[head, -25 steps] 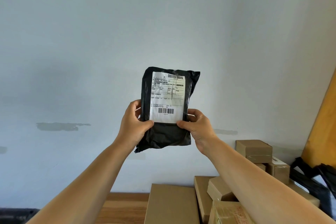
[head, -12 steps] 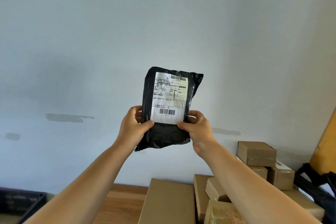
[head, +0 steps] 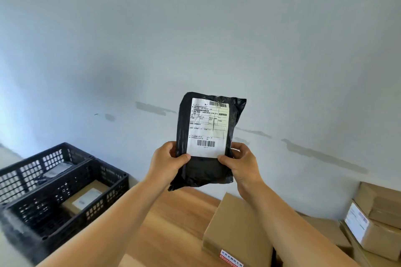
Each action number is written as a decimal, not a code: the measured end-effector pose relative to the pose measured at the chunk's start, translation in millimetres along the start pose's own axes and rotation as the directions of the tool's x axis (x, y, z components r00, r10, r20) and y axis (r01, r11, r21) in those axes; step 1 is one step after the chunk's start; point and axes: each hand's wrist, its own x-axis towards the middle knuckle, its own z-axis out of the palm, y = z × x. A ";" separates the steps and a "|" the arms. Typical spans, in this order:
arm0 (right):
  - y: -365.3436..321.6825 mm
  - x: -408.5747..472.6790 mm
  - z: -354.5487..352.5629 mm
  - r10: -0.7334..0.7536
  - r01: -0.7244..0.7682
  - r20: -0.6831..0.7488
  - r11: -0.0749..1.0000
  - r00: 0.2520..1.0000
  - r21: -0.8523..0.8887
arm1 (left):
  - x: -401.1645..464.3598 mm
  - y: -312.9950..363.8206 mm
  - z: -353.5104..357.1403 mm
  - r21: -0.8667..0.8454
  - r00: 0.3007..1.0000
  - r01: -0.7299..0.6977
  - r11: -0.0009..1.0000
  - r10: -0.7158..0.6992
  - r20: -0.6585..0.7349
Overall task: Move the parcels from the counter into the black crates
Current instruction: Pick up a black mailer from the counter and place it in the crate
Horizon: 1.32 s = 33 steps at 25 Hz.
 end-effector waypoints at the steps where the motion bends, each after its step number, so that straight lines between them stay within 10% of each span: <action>1: 5.7 -1.1 9.1 0.001 -0.001 0.014 1.000 1.000 -0.016 | -1.7 -6.5 -9.2 0.011 1.000 0.022 1.000 -0.022 -0.008; 20: 137.3 -151.9 531.0 0.253 -0.218 0.485 0.968 0.837 -0.128 | -80.3 -188.2 -516.2 -0.085 0.849 0.294 0.952 -0.301 -0.435; 33: 193.9 -132.4 750.2 0.354 -0.286 0.545 0.935 0.760 -0.209 | -19.2 -268.8 -687.9 -0.191 0.735 0.374 0.907 -0.416 -0.535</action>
